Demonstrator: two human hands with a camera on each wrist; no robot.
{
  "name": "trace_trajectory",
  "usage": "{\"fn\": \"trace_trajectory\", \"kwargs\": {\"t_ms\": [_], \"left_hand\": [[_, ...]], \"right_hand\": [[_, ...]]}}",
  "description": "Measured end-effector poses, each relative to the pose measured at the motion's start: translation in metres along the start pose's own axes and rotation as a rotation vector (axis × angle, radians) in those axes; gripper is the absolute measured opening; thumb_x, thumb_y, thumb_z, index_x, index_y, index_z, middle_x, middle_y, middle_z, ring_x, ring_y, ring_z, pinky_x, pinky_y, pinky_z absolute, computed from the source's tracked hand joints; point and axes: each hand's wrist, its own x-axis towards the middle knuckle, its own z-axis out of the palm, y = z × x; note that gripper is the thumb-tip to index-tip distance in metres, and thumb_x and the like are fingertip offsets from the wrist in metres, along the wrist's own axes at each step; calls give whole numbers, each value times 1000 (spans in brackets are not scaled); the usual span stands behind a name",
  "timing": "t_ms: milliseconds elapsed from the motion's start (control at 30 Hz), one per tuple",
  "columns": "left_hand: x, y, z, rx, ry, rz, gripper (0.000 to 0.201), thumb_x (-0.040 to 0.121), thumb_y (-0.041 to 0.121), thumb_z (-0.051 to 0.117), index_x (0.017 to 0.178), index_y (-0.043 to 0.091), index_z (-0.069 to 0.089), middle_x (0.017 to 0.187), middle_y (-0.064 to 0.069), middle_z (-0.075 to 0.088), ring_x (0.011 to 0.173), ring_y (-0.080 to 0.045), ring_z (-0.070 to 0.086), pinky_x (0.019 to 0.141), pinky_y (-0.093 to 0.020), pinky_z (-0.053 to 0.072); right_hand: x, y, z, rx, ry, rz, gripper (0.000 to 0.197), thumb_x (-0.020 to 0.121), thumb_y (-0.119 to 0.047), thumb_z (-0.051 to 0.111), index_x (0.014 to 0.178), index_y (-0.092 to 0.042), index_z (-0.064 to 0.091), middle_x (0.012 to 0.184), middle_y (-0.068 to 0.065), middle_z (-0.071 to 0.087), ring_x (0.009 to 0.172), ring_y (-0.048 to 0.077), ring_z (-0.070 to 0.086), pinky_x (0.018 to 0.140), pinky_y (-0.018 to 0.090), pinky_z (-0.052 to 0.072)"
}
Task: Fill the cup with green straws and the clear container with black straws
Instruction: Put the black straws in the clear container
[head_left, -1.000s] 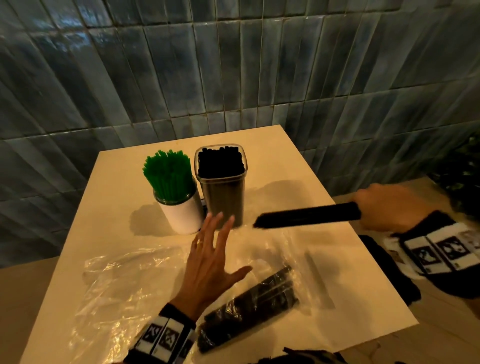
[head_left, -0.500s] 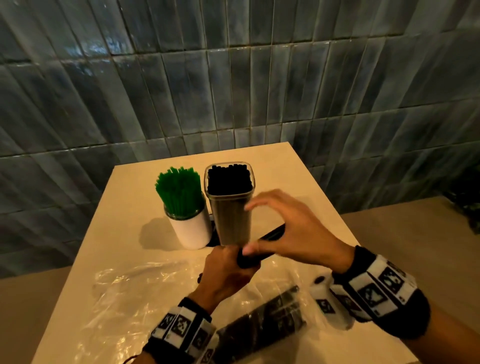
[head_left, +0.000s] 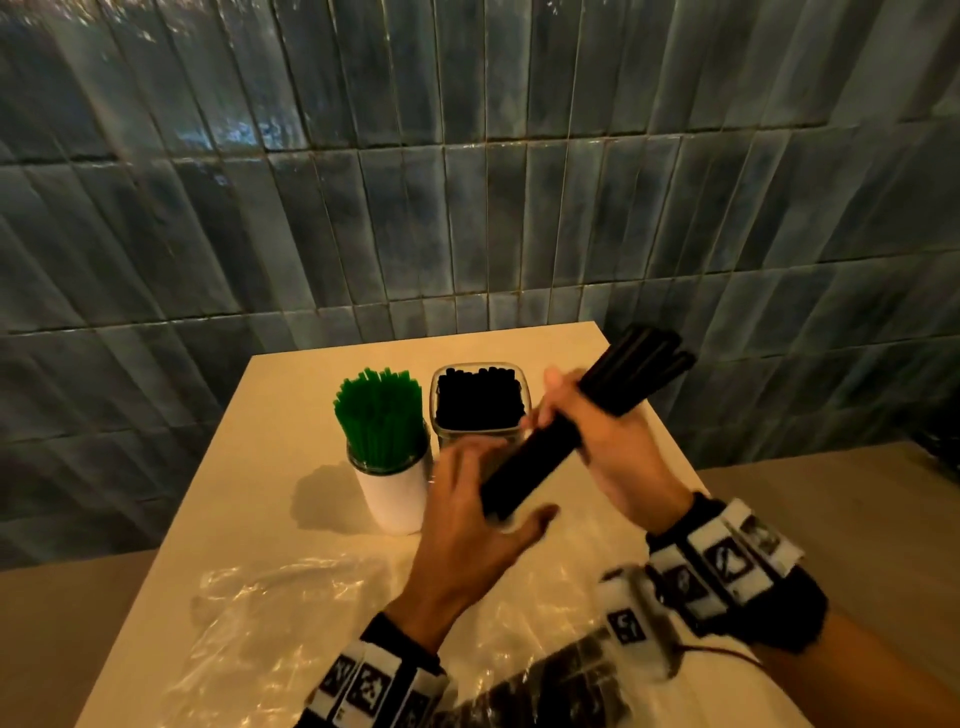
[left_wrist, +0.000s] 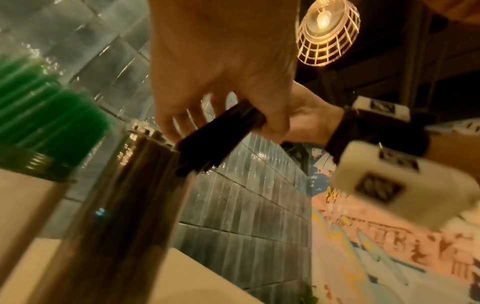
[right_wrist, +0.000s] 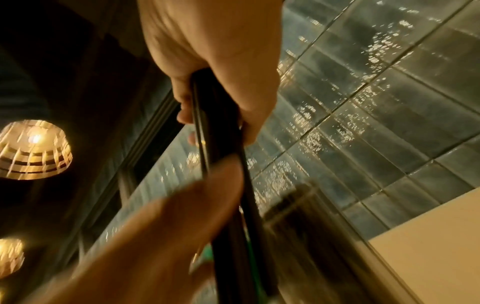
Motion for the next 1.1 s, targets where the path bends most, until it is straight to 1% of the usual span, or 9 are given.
{"fn": "trace_trajectory", "kwargs": {"t_ms": [67,133,233,467,600,700,900,1000,1100], "left_hand": [[7,-12,-8,129,158,-8,64,73,55,61,120,13,50,118,2,41,107,0,32,91,-1,26],[18,-21,-13,284,183,-44,62,77,61,51,117,14,51,117,-3,45,108,-6,32,91,-13,27],[33,-31,-15,440,36,-55,58,83,64,45,113,14,52,114,-6,50,105,-20,43,87,-27,34],[54,-34,-12,709,-226,-106,58,85,69,35,119,23,45,127,1,47,117,-19,36,96,-31,27],[48,-40,-5,473,-191,-139,62,83,57,56,128,19,35,132,-4,44,120,-21,40,101,-31,31],[46,-43,-6,292,-85,-143,60,80,45,68,121,17,34,121,-5,48,106,-20,50,89,-25,41],[40,-52,-7,176,-42,-108,50,82,35,68,113,23,30,113,2,43,99,-12,50,75,-11,38],[37,-57,-6,168,-33,-103,53,83,33,68,121,14,36,135,-7,38,110,-14,47,86,-12,37],[35,-62,-4,121,-4,-90,51,83,32,68,121,18,36,145,-8,29,122,-13,38,99,-17,32]], "right_hand": [[22,-19,-4,121,83,-39,23,79,-31,62,64,-14,56,58,0,57,65,18,61,78,34,53],[42,-34,-5,220,161,-70,25,87,-25,59,66,-13,53,57,-1,54,61,16,58,73,33,54],[64,-47,-3,339,260,-75,27,90,-24,59,66,-13,52,57,-1,52,60,16,55,73,32,53],[94,-34,1,378,278,95,25,86,-32,63,72,-13,57,61,-1,60,67,13,63,82,33,54],[103,-14,-6,377,309,195,24,85,-32,66,74,-13,56,62,0,59,66,15,63,75,33,57],[108,3,-15,408,362,282,25,84,-33,67,74,-12,56,64,2,59,67,17,65,67,34,56],[113,21,-19,337,444,317,22,83,-26,69,85,-6,59,69,6,62,67,18,66,78,38,58],[114,18,-17,256,448,244,21,84,-21,69,94,-5,60,70,5,64,67,17,67,82,41,57],[110,11,-13,174,400,158,13,84,-17,68,87,-7,61,68,5,65,71,18,69,84,41,56]]}}
